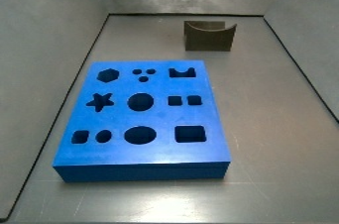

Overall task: Pick up the hexagon object. Move up. Place the hexagon object on the fixture. Regrasp the hexagon object. Move to above the board. Insert the hexagon object.
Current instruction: Place the hexagon object on the fixture.

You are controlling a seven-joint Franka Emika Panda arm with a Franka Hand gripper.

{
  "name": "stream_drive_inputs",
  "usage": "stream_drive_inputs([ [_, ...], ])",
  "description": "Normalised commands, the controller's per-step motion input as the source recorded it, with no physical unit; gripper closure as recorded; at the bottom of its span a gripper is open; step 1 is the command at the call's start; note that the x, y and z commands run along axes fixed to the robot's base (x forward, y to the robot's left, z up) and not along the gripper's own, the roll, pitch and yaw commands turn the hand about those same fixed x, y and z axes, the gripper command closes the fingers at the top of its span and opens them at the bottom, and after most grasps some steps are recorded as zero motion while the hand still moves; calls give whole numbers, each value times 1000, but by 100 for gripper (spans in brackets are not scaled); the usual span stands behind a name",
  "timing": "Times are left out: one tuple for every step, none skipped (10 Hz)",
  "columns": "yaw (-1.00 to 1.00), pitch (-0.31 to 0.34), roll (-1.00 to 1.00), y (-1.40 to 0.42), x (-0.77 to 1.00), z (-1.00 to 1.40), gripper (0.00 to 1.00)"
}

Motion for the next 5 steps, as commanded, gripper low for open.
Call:
stream_drive_inputs([
  [-51,226,-1000,217,1000,-32,100],
  [-75,201,-863,198,1000,-30,100],
  [-89,177,-753,182,1000,-29,100],
  [-110,123,-469,150,1000,-24,100],
  [-115,101,-356,134,1000,-20,100],
])
